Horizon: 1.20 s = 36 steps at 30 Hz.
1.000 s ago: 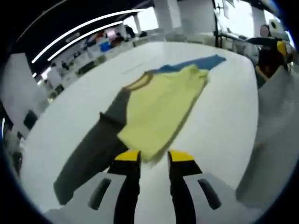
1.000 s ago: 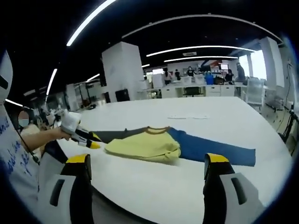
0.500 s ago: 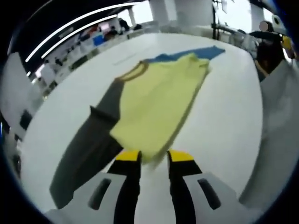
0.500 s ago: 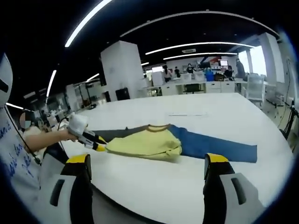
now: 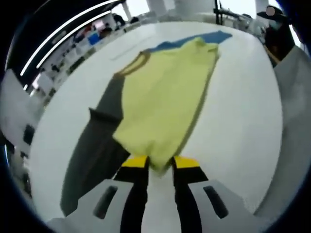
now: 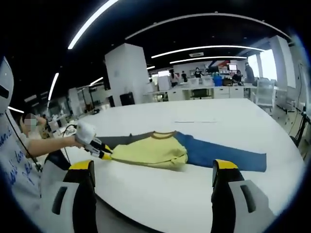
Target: Fold the garment on the visible template until the final outline fits inside the template.
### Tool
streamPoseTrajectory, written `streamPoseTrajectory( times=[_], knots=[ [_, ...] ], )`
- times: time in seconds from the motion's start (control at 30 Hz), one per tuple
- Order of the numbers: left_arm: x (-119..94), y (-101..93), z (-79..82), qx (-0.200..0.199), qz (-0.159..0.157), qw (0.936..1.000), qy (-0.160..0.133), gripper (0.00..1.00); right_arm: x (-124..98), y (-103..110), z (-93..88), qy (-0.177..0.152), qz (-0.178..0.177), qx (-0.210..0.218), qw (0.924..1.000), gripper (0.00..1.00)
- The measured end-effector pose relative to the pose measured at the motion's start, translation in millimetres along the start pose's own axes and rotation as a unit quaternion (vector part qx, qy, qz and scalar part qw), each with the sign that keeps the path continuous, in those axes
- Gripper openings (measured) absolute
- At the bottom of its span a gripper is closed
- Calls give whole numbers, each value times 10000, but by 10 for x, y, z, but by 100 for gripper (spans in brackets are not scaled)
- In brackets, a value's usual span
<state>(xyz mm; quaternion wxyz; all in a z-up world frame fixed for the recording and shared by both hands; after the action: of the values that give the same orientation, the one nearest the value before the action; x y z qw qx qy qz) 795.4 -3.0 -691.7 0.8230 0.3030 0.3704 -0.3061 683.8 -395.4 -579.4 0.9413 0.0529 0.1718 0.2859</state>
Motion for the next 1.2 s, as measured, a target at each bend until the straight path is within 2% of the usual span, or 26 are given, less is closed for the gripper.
streamPoseTrajectory(
  times=[0.23,0.37,0.43,0.5,0.6,0.83,0.87,1.0,1.1,1.2],
  knots=[
    [-31,20,6,30,94,9999,76,10,-23,-20,-49,86,-78,-3,9999,100],
    [-58,41,15,19,108,9999,-17,6,-20,-27,-67,158,-99,-11,9998,100],
    [-67,39,26,-11,76,9999,-81,0,-9,-24,-72,204,-77,-29,9998,100],
    [-81,39,37,-82,122,9999,-73,0,-3,-44,-63,187,-58,-56,9998,100],
    [-97,56,53,35,191,9998,-105,0,18,-51,-39,193,-50,-97,9998,100],
    [-168,225,101,-345,450,9979,-314,0,102,-96,33,296,15,-381,9988,100],
    [-174,258,104,-473,600,9963,-406,0,124,-103,45,297,61,-376,9988,100],
    [-180,311,90,-596,709,9946,-461,0,221,-110,72,423,250,-257,9985,88],
    [-181,357,66,-718,803,9930,-478,0,324,-139,99,465,320,-385,9977,87],
    [-177,379,45,-892,785,9914,-541,0,424,-182,111,576,374,-507,9964,81]
  ],
)
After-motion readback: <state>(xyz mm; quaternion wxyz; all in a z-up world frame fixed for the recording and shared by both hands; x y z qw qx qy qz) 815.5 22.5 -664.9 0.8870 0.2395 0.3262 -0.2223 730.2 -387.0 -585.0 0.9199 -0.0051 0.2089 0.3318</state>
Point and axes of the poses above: the point that each gripper's makers call its tool centre point, and the gripper's own axes: x roughly forward along the fingers, y roughly to its left, z roughly out of its top, the point moved 10 cm from there along -x, roughly backward along the fingers, and after that the axes turned 3 degrees about x, right-handed, at the moved point
